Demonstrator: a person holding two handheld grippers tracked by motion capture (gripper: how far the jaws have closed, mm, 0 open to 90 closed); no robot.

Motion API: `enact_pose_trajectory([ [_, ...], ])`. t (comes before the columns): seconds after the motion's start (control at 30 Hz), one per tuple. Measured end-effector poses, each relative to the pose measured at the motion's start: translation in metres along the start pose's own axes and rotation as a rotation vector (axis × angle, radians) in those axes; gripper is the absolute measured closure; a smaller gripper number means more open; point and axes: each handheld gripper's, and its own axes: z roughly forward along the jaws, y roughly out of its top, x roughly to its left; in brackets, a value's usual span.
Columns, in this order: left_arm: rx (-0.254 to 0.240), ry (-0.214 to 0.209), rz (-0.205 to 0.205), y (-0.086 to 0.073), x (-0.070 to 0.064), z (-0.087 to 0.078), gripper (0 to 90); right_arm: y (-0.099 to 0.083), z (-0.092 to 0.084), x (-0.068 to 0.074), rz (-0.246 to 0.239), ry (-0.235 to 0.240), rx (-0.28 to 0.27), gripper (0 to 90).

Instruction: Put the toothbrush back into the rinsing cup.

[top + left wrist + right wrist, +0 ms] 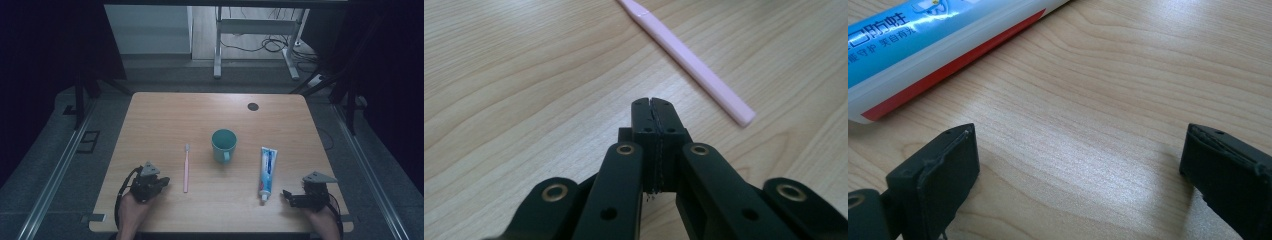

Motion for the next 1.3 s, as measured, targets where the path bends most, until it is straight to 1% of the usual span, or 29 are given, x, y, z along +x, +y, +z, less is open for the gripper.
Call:
enact_pose_trajectory([
  [0.2, 0.014, -0.004, 0.027, 0.007, -0.004, 0.003, 89.4, 0.000, 0.000, 0.000, 0.000, 0.000, 0.000, 2.0],
  [0.27, 0.016, -0.006, 0.045, 0.010, -0.006, 0.004, 89.4, 0.000, 0.000, 0.000, 0.001, 0.000, 0.001, 2.0],
  [0.43, 0.017, -0.020, 0.058, 0.019, -0.009, 0.008, 88.6, 0.000, 0.000, 0.000, 0.001, 0.000, 0.001, 2.0],
  [0.6, 0.027, -0.046, 0.069, 0.030, -0.015, 0.016, 87.9, 0.000, 0.000, 0.000, 0.002, 0.000, 0.001, 2.0],
  [0.9, 0.040, -0.089, 0.087, 0.047, -0.025, 0.034, 88.1, 0.000, 0.000, 0.000, 0.002, 0.000, 0.001, 2.0],
  [1.07, 0.061, -0.100, 0.094, 0.052, -0.032, 0.046, 88.0, 0.000, 0.000, 0.000, 0.002, 0.000, 0.001, 2.0],
  [1.13, 0.067, -0.100, 0.091, 0.052, -0.033, 0.050, 88.1, 0.000, 0.000, 0.000, 0.002, 0.000, 0.001, 2.0],
  [1.23, 0.079, -0.095, 0.092, 0.051, -0.033, 0.053, 88.1, 0.000, 0.000, 0.000, 0.002, 0.000, 0.001, 2.0],
  [1.27, 0.083, -0.091, 0.087, 0.050, -0.033, 0.054, 88.0, 0.000, 0.000, 0.000, 0.002, 0.000, 0.001, 2.0],
  [1.3, 0.080, -0.091, 0.086, 0.049, -0.032, 0.054, 88.0, 0.000, 0.000, 0.000, 0.002, 0.000, 0.001, 2.0],
])
